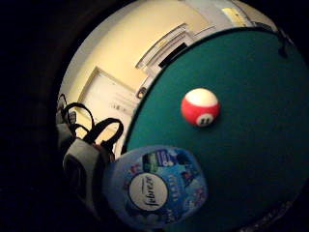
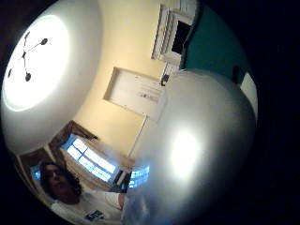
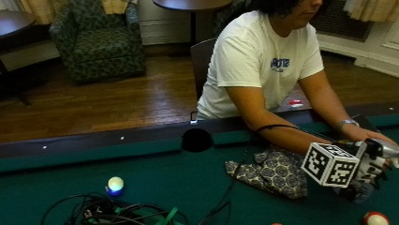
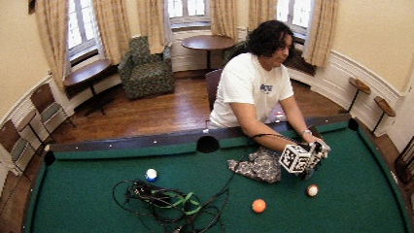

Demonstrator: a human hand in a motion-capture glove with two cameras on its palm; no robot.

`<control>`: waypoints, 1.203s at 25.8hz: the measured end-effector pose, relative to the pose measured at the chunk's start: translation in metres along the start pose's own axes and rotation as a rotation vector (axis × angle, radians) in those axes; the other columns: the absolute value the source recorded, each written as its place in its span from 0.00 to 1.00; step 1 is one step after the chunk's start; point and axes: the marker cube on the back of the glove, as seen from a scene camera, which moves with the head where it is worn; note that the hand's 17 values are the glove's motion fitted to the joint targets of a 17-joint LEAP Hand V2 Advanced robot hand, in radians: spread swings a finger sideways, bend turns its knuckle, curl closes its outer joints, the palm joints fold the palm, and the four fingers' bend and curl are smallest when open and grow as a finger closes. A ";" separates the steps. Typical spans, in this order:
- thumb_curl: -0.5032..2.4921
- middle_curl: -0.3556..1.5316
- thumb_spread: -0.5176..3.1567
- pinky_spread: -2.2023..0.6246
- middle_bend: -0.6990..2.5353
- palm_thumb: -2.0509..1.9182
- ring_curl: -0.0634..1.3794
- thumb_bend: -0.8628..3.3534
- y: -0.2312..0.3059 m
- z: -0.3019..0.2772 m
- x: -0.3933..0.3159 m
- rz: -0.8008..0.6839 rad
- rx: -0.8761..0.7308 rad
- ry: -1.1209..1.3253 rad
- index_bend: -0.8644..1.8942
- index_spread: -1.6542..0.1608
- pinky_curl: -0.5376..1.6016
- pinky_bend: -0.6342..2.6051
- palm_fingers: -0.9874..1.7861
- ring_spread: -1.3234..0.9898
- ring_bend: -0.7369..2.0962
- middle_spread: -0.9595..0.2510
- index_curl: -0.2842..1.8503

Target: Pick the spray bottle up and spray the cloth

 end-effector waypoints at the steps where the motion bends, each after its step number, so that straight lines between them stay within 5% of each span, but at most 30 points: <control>1: 0.45 0.49 0.20 0.67 0.42 0.75 0.39 0.20 -0.001 0.001 0.001 -0.002 0.010 -0.002 0.46 0.77 0.45 0.34 0.86 0.48 0.53 0.62 0.42; 11: 0.45 0.49 0.19 0.67 0.43 0.75 0.39 0.20 -0.016 0.013 0.008 0.010 0.017 -0.031 0.47 0.76 0.45 0.34 0.86 0.48 0.53 0.61 0.42; 21: 0.45 0.49 0.20 0.67 0.43 0.75 0.38 0.20 -0.004 0.015 0.018 0.113 -0.245 -0.097 0.46 0.76 0.45 0.33 0.84 0.48 0.53 0.62 0.42; 31: 0.43 0.46 0.31 0.78 0.39 0.73 0.36 0.19 0.026 -0.025 0.032 0.150 -0.469 0.181 0.36 0.73 0.43 0.28 0.59 0.51 0.46 0.64 0.38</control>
